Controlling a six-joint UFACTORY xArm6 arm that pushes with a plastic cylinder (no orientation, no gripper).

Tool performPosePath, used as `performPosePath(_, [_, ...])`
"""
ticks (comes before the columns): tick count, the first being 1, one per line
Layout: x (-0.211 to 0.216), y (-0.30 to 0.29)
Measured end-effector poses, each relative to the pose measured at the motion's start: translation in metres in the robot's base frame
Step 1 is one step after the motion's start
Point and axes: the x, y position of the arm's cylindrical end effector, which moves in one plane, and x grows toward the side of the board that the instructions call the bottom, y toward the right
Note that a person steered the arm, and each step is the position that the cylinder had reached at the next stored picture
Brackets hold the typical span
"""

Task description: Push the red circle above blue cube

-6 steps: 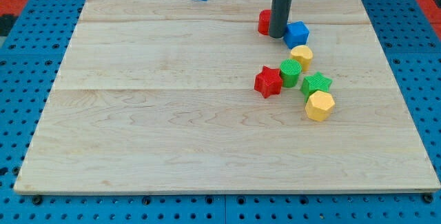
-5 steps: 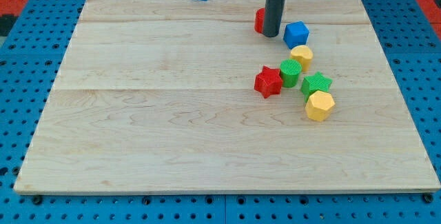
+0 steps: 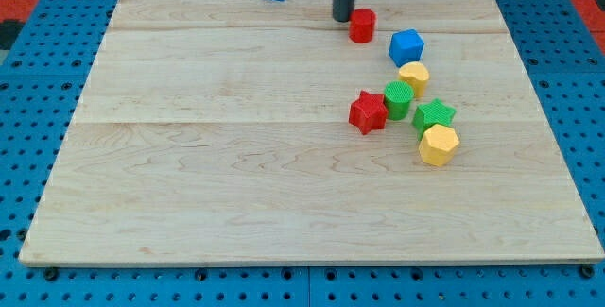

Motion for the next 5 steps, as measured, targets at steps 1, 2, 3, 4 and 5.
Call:
performPosePath(1, [0.009,-0.032])
performPosePath(2, [0.046,-0.030])
performPosePath(3, [0.030,-0.012])
performPosePath(4, [0.023,0.022])
performPosePath(5, [0.009,0.042])
